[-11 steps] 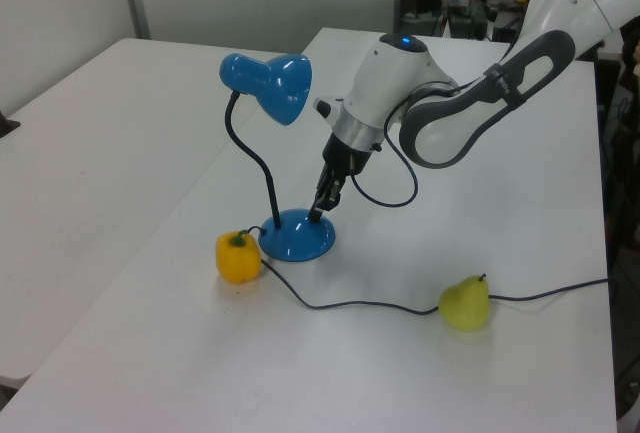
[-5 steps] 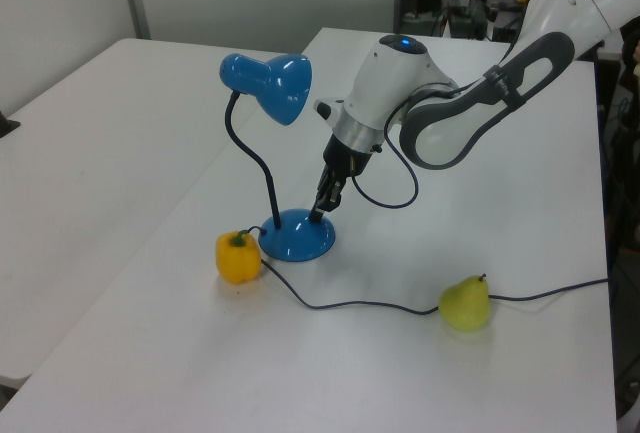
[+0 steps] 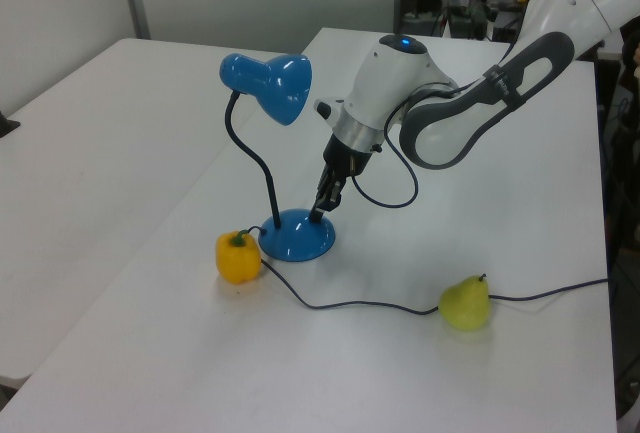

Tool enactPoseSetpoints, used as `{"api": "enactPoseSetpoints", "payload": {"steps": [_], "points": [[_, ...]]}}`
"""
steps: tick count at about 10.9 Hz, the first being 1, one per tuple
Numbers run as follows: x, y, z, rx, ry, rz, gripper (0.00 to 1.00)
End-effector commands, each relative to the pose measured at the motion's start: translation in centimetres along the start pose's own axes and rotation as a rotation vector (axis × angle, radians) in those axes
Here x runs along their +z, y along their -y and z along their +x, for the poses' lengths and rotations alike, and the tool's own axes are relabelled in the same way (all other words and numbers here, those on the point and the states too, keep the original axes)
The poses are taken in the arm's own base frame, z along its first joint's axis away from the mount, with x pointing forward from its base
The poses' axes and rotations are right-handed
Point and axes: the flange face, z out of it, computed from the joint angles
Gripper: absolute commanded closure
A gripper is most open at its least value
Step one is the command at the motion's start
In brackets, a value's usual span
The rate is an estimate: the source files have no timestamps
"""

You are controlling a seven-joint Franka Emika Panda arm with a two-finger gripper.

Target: Turn on desk lamp

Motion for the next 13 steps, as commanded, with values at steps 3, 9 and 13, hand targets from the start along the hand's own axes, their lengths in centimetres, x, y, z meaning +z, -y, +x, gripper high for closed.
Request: {"api": "enactPoseSetpoints", "payload": {"steps": [3, 9, 13], "points": [[1.9, 0.0, -1.1, -0.039, 0.018, -0.01, 1.0], [3.1, 0.1, -1.8, -0.044, 0.035, -0.011, 1.0], [4.2, 0.4, -2.3, -0.048, 0.05, -0.008, 1.0]]}}
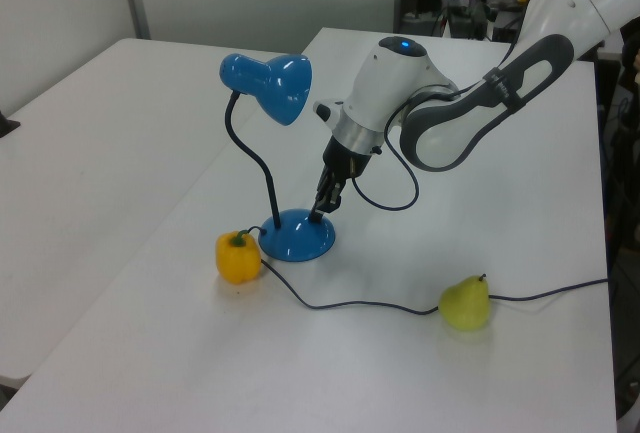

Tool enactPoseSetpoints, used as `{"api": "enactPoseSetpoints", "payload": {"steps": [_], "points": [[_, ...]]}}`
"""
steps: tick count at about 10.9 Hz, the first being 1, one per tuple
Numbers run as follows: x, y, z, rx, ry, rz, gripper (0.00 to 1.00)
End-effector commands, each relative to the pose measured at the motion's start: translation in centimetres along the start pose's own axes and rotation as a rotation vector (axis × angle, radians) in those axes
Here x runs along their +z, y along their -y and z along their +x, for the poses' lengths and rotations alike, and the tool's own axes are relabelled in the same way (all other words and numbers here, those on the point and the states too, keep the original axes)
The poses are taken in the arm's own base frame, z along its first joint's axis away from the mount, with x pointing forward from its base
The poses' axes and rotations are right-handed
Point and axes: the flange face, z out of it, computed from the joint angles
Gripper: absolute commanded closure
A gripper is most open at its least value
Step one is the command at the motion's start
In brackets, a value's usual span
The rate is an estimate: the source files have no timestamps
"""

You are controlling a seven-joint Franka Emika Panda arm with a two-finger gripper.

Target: Turn on desk lamp

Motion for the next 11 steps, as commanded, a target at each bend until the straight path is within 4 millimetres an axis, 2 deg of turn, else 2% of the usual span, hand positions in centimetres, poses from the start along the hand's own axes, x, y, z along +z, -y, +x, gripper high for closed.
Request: {"api": "enactPoseSetpoints", "payload": {"steps": [1, 5, 8, 11], "points": [[4.0, 0.3, -2.3, -0.029, 0.052, 0.0, 1.0], [3.6, 0.2, -2.2, -0.027, 0.052, -0.005, 1.0], [0.1, -0.1, -1.0, 0.017, 0.037, -0.009, 1.0], [-2.1, 0.1, -0.6, 0.033, 0.088, -0.003, 1.0]]}}
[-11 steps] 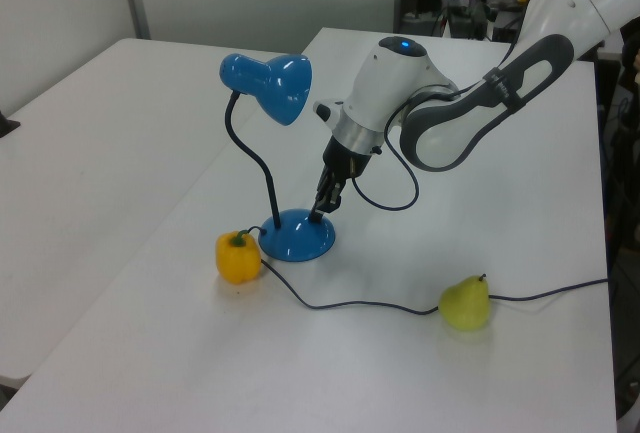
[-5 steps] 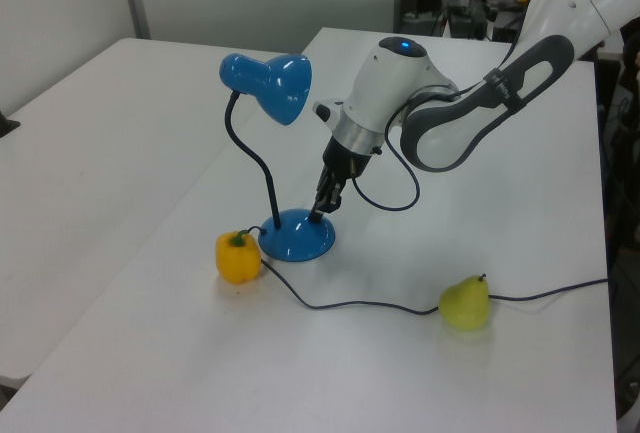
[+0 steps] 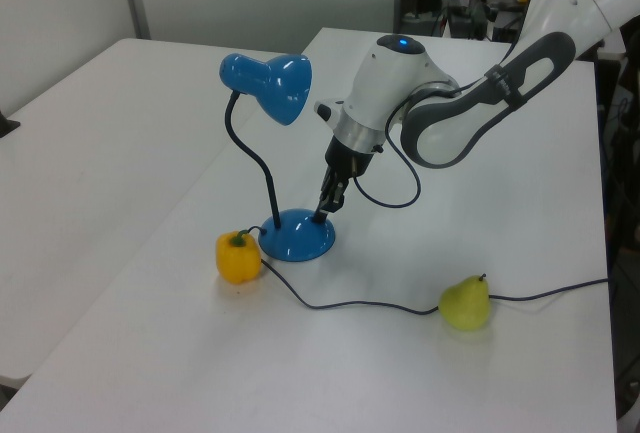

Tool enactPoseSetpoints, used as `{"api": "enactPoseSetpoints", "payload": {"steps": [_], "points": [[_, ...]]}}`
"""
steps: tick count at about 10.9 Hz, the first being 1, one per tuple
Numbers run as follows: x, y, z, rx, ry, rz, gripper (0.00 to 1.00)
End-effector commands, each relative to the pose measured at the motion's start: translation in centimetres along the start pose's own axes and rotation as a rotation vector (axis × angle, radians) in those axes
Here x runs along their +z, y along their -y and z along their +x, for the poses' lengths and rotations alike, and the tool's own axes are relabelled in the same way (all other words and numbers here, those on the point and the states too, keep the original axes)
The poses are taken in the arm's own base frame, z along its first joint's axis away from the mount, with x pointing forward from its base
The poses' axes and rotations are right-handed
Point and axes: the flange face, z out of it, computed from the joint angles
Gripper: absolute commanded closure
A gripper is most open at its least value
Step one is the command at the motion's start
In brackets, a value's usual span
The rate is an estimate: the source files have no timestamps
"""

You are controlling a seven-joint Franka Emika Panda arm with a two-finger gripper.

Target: Turn on desk lamp

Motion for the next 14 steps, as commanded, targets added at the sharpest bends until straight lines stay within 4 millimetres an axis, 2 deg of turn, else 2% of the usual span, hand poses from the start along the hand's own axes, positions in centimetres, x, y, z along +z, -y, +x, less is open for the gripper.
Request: {"api": "enactPoseSetpoints", "payload": {"steps": [1, 7, 14], "points": [[-2.4, 0.2, -0.4, 0.025, 0.05, 0.002, 1.0], [-2.9, 0.2, -0.8, 0.022, 0.107, 0.003, 1.0], [-1.2, 0.2, 0.0, 0.018, 0.001, 0.002, 1.0]]}}
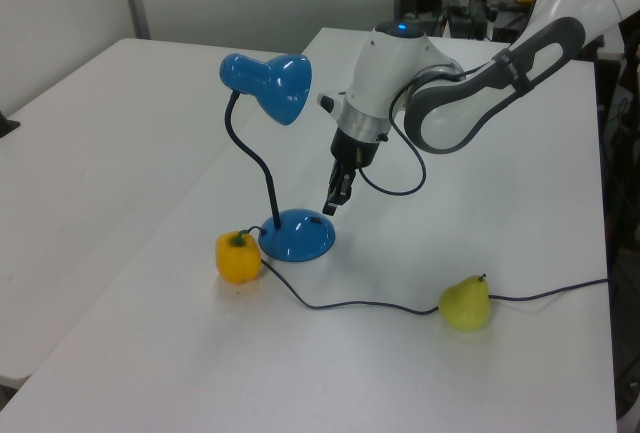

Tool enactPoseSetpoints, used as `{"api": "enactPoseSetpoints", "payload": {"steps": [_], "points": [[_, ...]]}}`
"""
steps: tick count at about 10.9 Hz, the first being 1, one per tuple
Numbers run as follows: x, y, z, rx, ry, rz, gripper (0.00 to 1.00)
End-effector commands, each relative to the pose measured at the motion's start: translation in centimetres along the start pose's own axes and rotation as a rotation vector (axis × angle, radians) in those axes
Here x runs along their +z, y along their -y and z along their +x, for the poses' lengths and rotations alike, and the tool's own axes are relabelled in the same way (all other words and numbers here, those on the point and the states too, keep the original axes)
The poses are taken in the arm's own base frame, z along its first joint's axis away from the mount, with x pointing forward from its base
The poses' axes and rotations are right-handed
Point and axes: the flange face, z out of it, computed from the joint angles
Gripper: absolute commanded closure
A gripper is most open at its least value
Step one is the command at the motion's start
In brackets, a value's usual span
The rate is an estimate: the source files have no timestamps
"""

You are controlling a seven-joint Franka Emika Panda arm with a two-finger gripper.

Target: Turn on desk lamp

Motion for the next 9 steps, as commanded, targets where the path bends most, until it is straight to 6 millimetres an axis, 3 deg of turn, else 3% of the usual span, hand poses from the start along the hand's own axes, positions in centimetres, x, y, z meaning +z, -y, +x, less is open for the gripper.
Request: {"api": "enactPoseSetpoints", "payload": {"steps": [1, 9], "points": [[1.04, 0.26, -0.13, 0.008, -0.046, 0.0, 1.0], [1.92, 0.44, 0.69, -0.002, -0.135, 0.001, 1.0]]}}
